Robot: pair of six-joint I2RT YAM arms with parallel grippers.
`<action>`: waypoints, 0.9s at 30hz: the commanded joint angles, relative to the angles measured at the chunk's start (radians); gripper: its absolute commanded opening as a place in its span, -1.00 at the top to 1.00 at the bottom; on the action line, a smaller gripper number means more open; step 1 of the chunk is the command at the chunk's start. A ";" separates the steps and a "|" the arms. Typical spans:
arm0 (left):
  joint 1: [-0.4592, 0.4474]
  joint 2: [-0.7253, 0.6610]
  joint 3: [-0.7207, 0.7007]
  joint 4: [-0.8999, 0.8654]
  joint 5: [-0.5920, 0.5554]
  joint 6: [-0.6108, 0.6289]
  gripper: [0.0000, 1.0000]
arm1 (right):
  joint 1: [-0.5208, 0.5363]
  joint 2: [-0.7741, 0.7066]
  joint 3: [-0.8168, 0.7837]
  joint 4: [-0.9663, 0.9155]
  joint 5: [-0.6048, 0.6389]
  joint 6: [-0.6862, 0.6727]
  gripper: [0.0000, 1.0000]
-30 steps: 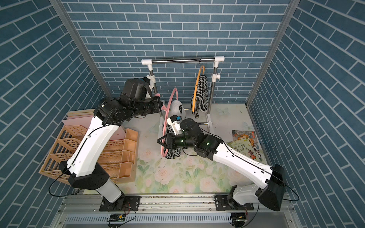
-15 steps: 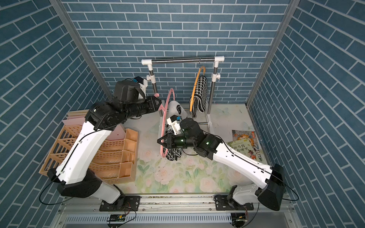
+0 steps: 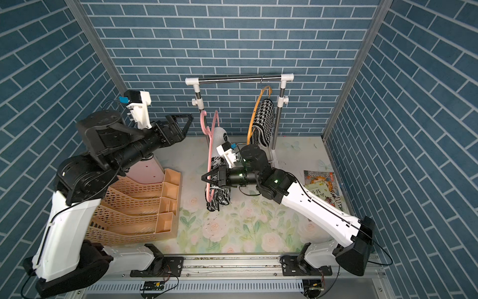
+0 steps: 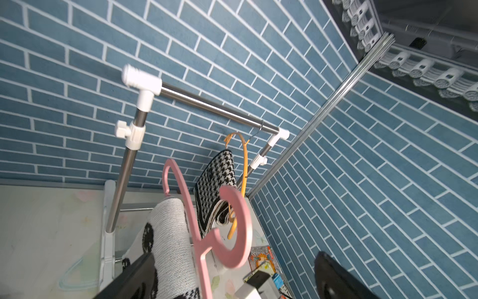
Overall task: Hang the scarf on the hanger
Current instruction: Place the hanger at the clothesline.
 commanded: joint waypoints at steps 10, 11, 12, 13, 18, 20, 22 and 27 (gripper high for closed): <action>0.007 -0.310 -0.489 0.174 -0.134 -0.020 -0.99 | -0.209 0.249 0.382 0.048 -0.224 -0.018 1.00; 0.007 -0.313 -0.519 0.179 -0.122 -0.026 -0.99 | -0.220 0.274 0.418 0.036 -0.235 -0.018 1.00; 0.008 -0.316 -0.542 0.182 -0.110 -0.032 -0.99 | -0.229 0.303 0.453 0.029 -0.243 -0.019 1.00; 0.007 -0.318 -0.561 0.186 -0.103 -0.034 -0.99 | -0.238 0.332 0.491 0.026 -0.255 -0.019 1.00; 0.007 -0.326 -0.633 0.217 -0.065 -0.043 -0.99 | -0.280 0.448 0.629 0.007 -0.285 0.008 1.00; 0.007 -0.325 -0.646 0.221 -0.058 -0.043 -0.99 | -0.286 0.478 0.663 0.013 -0.292 0.023 1.00; 0.009 -0.322 -0.659 0.221 -0.051 -0.043 -0.99 | -0.296 0.509 0.693 0.017 -0.299 0.042 1.00; 0.008 -0.326 -0.692 0.238 -0.032 -0.050 -0.99 | -0.329 0.559 0.707 0.074 -0.336 0.099 1.00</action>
